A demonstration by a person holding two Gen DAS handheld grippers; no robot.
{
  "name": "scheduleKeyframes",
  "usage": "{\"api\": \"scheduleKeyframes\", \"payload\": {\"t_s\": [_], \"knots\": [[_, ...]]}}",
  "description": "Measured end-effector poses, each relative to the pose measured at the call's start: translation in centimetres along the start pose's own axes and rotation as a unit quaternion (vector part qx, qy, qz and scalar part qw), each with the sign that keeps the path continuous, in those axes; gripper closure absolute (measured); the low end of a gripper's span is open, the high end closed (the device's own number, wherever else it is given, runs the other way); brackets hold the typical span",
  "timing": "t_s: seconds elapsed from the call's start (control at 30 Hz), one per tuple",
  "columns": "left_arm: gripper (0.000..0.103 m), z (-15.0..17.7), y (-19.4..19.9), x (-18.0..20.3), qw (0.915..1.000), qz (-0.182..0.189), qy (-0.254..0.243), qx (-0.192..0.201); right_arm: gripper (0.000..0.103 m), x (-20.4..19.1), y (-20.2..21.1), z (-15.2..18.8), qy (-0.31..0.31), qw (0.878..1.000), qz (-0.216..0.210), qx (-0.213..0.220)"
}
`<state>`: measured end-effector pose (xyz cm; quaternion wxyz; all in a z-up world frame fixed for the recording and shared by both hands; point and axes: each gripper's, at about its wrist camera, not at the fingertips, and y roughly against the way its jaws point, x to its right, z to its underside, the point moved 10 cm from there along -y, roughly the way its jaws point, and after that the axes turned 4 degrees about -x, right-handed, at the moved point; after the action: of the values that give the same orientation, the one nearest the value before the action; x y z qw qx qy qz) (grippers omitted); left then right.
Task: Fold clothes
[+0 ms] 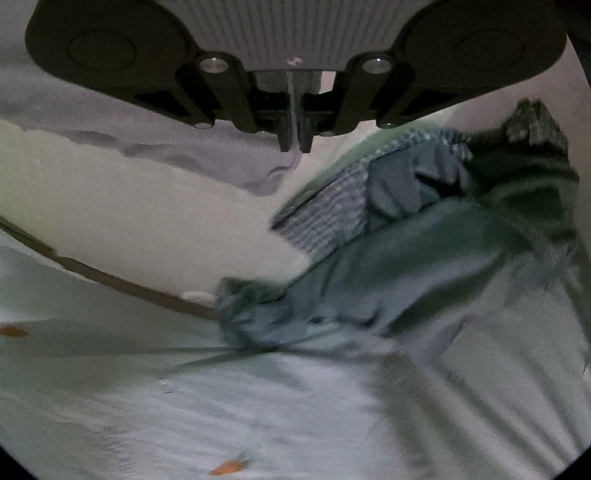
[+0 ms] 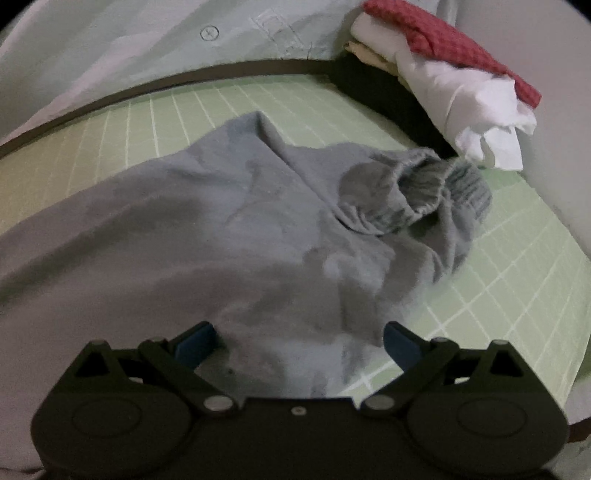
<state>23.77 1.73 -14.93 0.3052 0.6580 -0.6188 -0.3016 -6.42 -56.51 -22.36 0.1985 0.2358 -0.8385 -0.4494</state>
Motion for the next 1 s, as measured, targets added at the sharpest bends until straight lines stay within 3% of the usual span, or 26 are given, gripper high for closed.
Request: {"api": "scheduleKeyframes", "payload": {"t_s": [0.13, 0.23, 0.3, 0.4, 0.47, 0.77, 1.0], "knots": [[0.097, 1.4, -1.5, -2.0, 0.9983, -0.008, 0.046, -0.034, 0.004, 0.1, -0.3, 0.3, -0.01, 1.0, -0.009, -0.005], [0.088, 2.6, -0.5, -3.2, 0.9936, 0.029, 0.101, -0.04, 0.004, 0.3, -0.2, 0.4, -0.012, 1.0, -0.006, -0.004], [0.087, 4.1, 0.0, -4.0, 0.9898, 0.039, 0.126, -0.054, 0.004, 0.3, -0.2, 0.4, -0.013, 1.0, -0.007, -0.005], [0.072, 6.8, 0.9, -4.6, 0.9838, 0.045, 0.155, -0.078, 0.004, 0.2, -0.1, 0.3, -0.011, 1.0, -0.008, -0.004], [0.068, 8.4, 1.5, -4.7, 0.9765, 0.06, 0.188, -0.087, 0.004, 0.2, 0.0, 0.3, -0.01, 1.0, -0.011, -0.004], [0.069, 9.8, 2.5, -3.3, 0.948, 0.143, 0.276, -0.071, 0.004, 0.1, 0.0, 0.5, -0.013, 1.0, -0.019, -0.006], [0.069, 11.0, 0.8, -2.8, 0.9337, 0.138, 0.315, -0.1, 0.004, 0.1, -0.1, 0.7, -0.023, 0.999, -0.026, -0.009]]}}
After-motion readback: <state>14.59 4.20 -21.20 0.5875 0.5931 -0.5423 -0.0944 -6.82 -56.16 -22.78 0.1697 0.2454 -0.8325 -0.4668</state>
